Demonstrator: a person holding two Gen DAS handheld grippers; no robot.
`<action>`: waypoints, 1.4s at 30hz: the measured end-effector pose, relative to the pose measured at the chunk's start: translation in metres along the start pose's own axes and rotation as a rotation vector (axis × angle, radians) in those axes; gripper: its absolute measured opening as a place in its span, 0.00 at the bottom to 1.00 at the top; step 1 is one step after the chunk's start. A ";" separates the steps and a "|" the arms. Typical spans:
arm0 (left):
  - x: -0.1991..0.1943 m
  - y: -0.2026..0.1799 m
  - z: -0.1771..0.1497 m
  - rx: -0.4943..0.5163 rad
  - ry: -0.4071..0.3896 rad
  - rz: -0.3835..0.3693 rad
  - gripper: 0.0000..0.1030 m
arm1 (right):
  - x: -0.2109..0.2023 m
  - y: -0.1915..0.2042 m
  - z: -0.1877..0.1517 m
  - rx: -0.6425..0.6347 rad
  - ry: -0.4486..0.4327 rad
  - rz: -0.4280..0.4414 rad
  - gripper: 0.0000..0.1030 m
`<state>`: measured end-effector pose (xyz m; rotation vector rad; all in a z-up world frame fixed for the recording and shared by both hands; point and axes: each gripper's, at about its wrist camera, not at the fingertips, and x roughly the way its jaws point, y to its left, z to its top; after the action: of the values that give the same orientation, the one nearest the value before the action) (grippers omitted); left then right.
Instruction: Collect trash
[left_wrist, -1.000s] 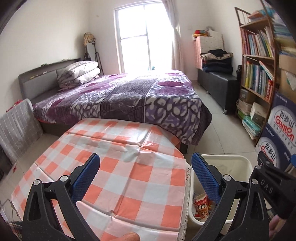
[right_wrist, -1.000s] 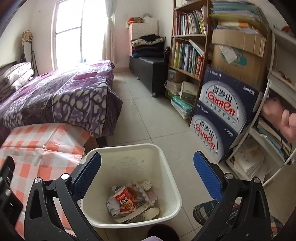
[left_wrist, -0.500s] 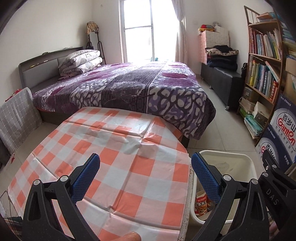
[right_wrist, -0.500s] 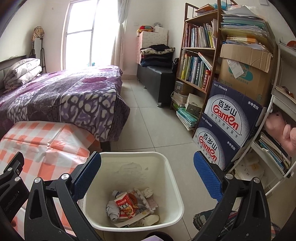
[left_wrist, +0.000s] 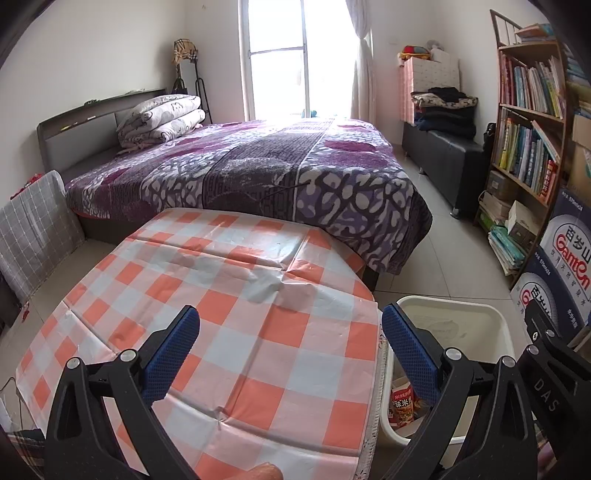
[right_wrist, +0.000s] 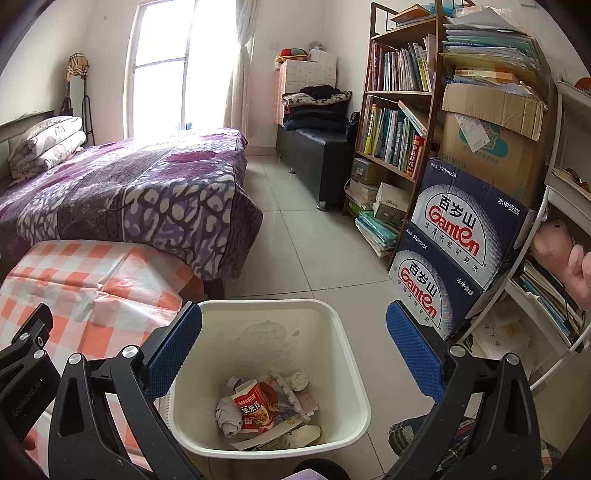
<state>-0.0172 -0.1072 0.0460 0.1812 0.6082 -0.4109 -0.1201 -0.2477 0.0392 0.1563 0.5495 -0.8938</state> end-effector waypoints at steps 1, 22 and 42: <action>0.000 0.000 0.000 0.001 0.001 0.000 0.93 | 0.000 0.000 0.000 0.000 0.000 0.000 0.93; 0.002 0.002 -0.003 -0.002 0.010 0.001 0.93 | 0.002 0.003 -0.004 0.004 0.014 0.005 0.93; 0.001 0.002 -0.005 -0.011 -0.004 -0.032 0.93 | 0.004 0.006 -0.008 0.003 0.035 0.008 0.93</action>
<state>-0.0179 -0.1040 0.0411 0.1603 0.6096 -0.4389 -0.1168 -0.2438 0.0298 0.1770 0.5792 -0.8854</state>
